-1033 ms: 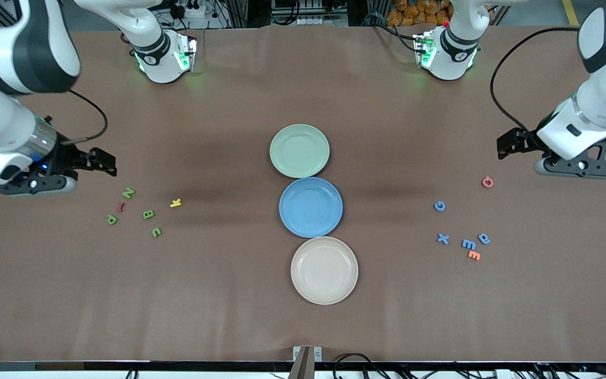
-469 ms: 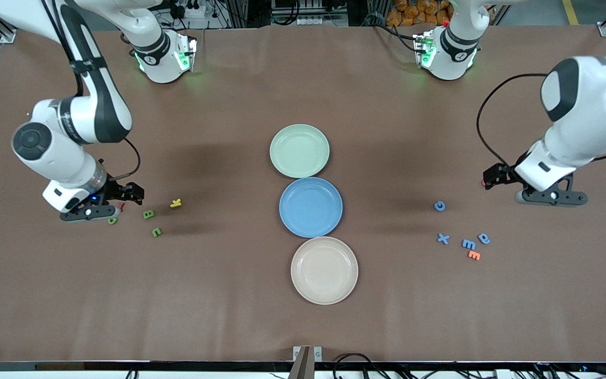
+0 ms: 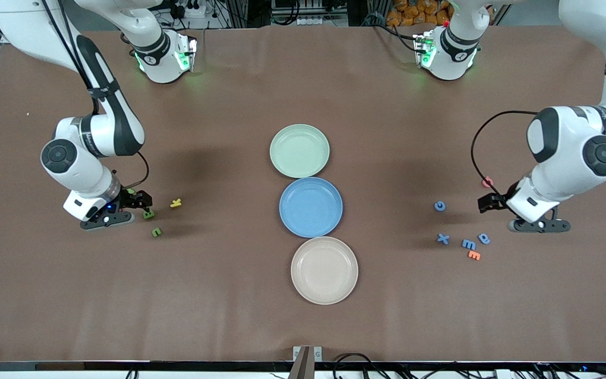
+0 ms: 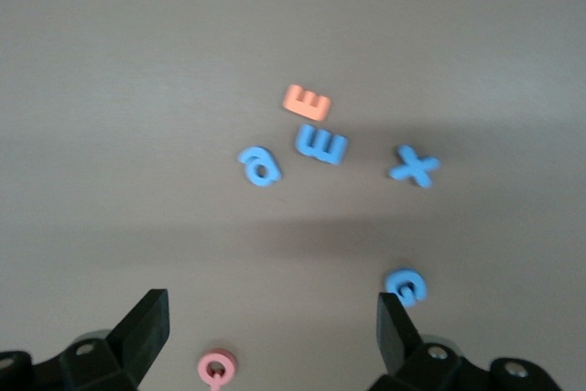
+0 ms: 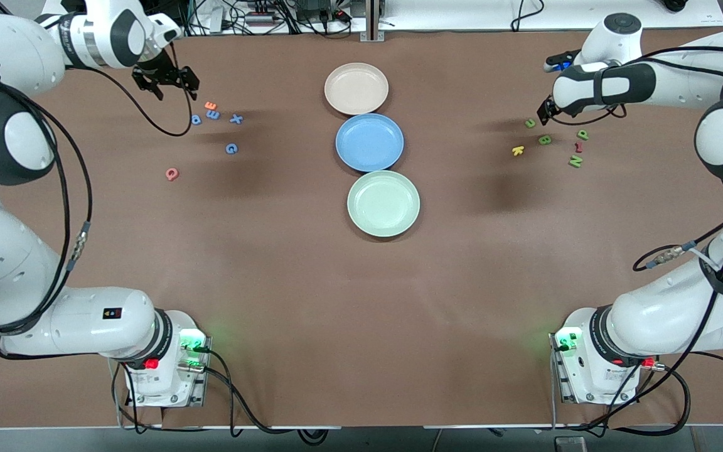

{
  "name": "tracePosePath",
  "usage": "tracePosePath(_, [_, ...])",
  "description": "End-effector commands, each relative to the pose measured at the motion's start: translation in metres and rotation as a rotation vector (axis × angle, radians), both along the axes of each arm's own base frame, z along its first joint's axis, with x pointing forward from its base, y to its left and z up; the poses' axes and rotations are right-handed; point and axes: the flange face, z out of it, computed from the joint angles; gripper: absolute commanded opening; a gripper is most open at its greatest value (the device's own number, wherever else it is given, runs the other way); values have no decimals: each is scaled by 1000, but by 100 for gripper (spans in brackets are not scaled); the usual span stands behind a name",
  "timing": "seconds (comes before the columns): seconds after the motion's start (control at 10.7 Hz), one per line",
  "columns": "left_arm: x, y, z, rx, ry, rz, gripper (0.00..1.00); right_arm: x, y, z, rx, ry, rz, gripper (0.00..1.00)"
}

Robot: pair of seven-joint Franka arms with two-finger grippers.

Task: Sort letters by color into matching plates
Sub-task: 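Close the right gripper on green B while the left gripper grasps blue a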

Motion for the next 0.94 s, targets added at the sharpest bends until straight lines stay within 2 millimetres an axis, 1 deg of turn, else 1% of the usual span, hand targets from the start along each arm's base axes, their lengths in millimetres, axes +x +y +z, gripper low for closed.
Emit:
tracePosePath(0.0, [25, 7, -26, 5, 18, 203, 100, -2, -6, -30, -6, 17, 31, 84])
tracePosePath(0.09, [29, 7, -34, 3, 24, 240, 100, -3, -15, -38, -3, 32, 43, 81])
tracePosePath(0.28, [41, 7, -51, 4, 35, 408, 100, -6, -19, -51, 1, 57, 46, 76])
tracePosePath(0.38, [49, 7, -65, 22, 38, 460, 100, -7, -19, -54, 1, 62, 46, 73])
tracePosePath(0.47, [55, 12, -75, 48, 35, 486, 100, -6, -19, -55, 8, 61, 35, 72])
tracePosePath(0.56, [59, 20, -92, 78, 38, 487, 100, -6, -18, -57, 40, 64, -3, 72])
tracePosePath(0.66, [63, 32, -106, 103, 17, 485, 100, -6, -16, -59, 55, 67, -9, 72])
tracePosePath(0.75, [66, 37, -113, 102, -9, 487, 100, -6, -16, -59, 58, 67, -12, 72])
tracePosePath(0.84, [66, 37, -115, 99, -14, 487, 100, -6, -16, -60, 58, 68, -12, 72])
